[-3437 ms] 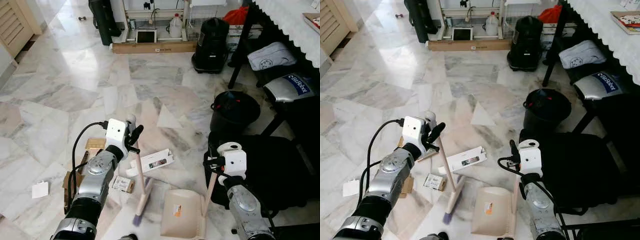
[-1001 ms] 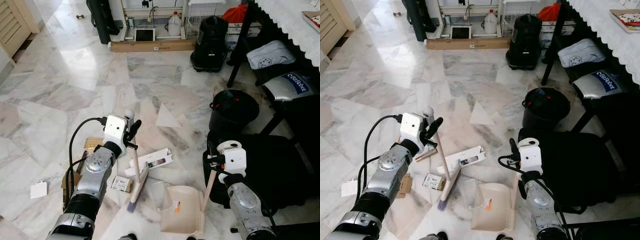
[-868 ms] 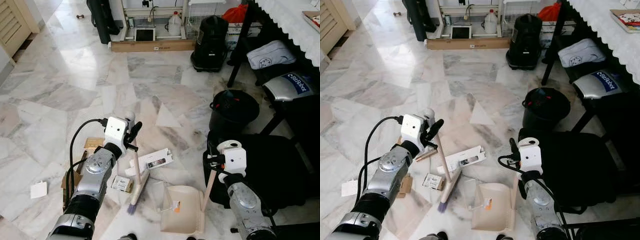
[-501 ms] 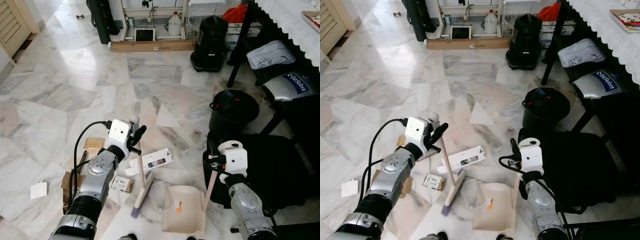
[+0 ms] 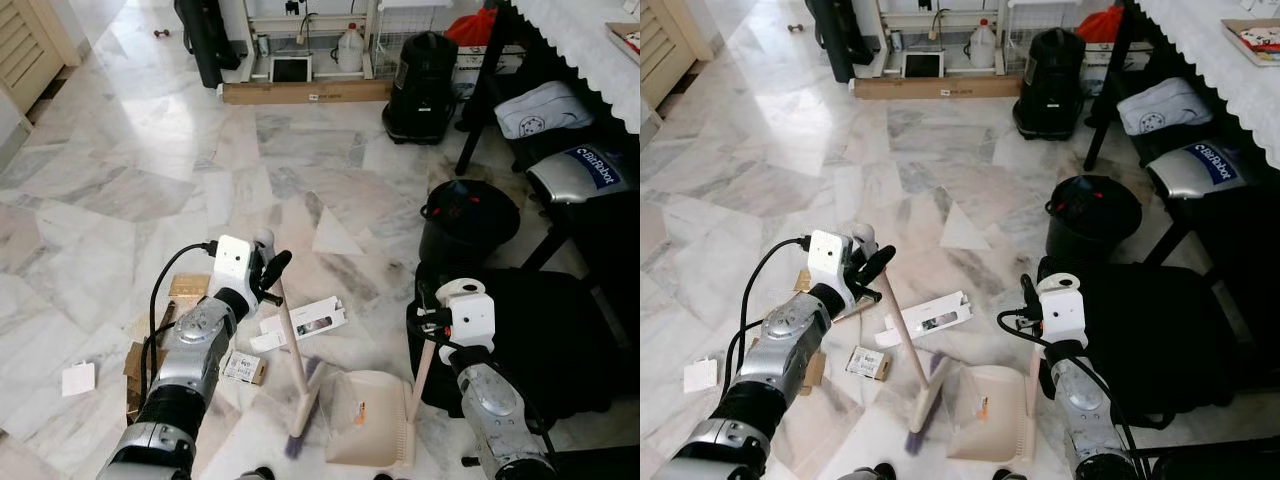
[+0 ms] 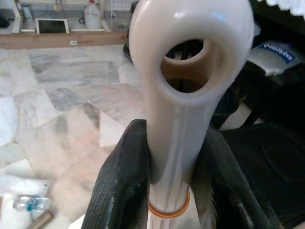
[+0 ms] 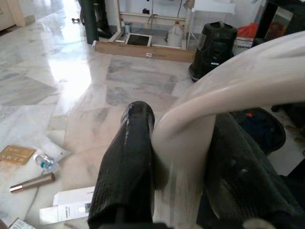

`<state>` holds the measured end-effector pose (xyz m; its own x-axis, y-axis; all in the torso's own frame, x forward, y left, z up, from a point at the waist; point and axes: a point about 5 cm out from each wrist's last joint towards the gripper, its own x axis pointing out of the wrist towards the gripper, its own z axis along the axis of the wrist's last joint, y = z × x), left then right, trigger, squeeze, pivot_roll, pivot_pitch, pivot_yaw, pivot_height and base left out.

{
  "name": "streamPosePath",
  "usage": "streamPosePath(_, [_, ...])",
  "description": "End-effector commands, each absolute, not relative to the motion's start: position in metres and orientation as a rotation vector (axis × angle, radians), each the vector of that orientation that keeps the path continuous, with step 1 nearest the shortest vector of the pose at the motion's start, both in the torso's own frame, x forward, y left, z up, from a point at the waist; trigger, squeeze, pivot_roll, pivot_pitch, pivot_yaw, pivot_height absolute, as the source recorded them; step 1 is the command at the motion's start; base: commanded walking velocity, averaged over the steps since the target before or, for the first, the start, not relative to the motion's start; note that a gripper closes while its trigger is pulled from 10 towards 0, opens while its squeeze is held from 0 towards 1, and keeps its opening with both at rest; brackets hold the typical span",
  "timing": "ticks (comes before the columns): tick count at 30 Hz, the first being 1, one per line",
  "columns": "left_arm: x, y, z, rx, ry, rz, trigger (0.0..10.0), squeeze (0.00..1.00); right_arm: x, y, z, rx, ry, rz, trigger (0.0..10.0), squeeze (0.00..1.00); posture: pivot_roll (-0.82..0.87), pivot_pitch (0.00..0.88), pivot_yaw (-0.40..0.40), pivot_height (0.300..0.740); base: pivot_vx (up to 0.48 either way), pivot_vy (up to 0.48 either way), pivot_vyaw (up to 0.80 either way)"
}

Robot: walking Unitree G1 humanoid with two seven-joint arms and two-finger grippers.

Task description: Sweep floor

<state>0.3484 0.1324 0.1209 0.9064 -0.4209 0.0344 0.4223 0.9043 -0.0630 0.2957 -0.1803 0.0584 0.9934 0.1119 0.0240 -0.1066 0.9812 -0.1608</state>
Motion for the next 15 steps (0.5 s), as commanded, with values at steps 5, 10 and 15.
streamPosePath(5, [0.354,0.131,0.134,-0.169,-0.043,-0.455,10.0,0.0,0.301,-0.18,0.062,-0.163,-0.043,0.107,10.0,0.0,0.09,0.145,0.035,0.74,0.0,0.0,0.0])
streamPosePath(10, [0.355,0.128,0.138,-0.202,-0.046,-0.465,10.0,0.0,0.305,-0.179,0.065,-0.157,-0.049,0.104,10.0,0.0,0.1,0.133,0.037,0.74,0.0,0.0,0.0])
streamPosePath(15, [0.356,0.126,0.142,-0.232,-0.051,-0.465,10.0,0.0,0.308,-0.178,0.067,-0.147,-0.058,0.093,10.0,0.0,0.11,0.12,0.041,0.74,0.0,0.0,0.0])
